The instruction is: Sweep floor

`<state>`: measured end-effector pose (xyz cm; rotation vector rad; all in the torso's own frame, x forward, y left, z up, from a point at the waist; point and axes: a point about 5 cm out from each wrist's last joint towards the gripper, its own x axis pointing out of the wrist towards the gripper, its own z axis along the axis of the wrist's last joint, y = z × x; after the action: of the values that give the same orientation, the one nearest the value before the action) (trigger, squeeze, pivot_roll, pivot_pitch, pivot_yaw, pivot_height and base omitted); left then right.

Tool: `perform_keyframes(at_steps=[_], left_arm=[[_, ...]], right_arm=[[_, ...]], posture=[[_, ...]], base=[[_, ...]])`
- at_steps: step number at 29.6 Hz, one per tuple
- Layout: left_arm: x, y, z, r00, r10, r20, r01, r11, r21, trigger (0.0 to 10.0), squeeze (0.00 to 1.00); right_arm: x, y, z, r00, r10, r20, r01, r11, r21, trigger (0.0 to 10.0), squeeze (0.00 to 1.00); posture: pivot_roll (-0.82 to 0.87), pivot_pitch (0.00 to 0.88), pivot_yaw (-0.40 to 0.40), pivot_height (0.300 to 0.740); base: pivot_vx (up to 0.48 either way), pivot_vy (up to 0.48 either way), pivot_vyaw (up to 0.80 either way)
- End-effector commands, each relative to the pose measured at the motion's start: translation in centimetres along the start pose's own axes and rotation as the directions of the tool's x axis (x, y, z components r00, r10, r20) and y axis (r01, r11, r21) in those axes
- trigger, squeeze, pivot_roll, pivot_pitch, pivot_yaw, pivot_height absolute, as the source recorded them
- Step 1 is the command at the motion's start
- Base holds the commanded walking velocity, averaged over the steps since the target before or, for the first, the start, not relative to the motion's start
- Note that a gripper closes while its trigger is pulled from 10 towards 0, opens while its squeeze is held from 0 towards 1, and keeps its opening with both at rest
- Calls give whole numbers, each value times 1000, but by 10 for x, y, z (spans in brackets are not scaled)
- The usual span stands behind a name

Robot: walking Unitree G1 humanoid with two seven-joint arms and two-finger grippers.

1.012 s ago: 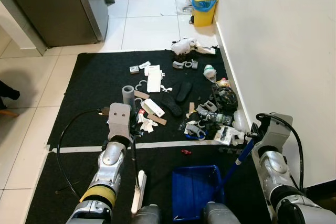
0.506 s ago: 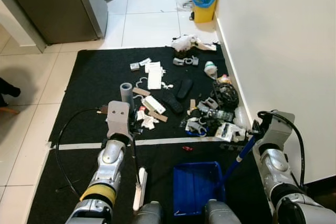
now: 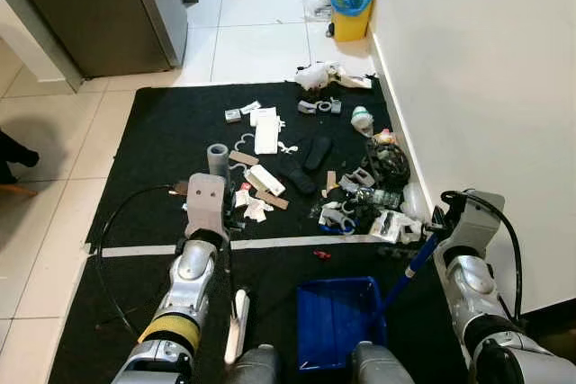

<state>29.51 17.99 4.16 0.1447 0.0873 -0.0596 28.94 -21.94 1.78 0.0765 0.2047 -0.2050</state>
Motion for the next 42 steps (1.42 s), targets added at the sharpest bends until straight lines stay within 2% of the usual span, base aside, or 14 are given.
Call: perform_keyframes(at_steps=[1, 4, 9, 14, 27, 38, 42], left_arm=[[-9, 3, -19, 995, -16, -99, 17, 1000, 10, 10000, 0], [-9, 3, -22, 992, -19, -121, 18, 1000, -14, 10000, 0], [-9, 1, -25, 990, -19, -141, 19, 1000, -2, 10000, 0], [-9, 1, -26, 989, -7, -149, -1, 999, -54, 10000, 0], [-10, 7, -32, 980, 33, -195, -40, 999, -29, 10000, 0], [-11, 4, -31, 983, 13, -182, -21, 999, -41, 10000, 0], [-10, 4, -30, 984, 18, -180, -26, 999, -43, 10000, 0]], right_arm=[[-8, 0, -17, 997, -9, -73, 10, 1000, 15, 10000, 0], [-9, -2, -18, 997, -11, -79, 12, 1000, 13, 10000, 0], [-10, -4, -19, 996, -16, -84, 17, 1000, 10, 10000, 0], [-10, -5, -19, 996, -17, -88, 18, 1000, 9, 10000, 0], [-9, -2, -19, 996, -7, -91, 8, 1000, 9, 10000, 0], [-12, -4, -22, 995, -11, -96, 12, 1000, 6, 10000, 0], [-12, -5, -22, 995, -11, -95, 12, 1000, 6, 10000, 0]], posture=[[18, 99, 10, 740], [15, 99, 11, 740], [11, 101, 12, 740], [8, 96, 10, 740], [8, 100, 5, 740], [0, 111, 7, 740], [4, 112, 6, 740]], base=[[0, 0, 0], [0, 0, 0], [0, 0, 0], [0, 0, 0], [0, 0, 0], [0, 0, 0], [357, 0, 0]])
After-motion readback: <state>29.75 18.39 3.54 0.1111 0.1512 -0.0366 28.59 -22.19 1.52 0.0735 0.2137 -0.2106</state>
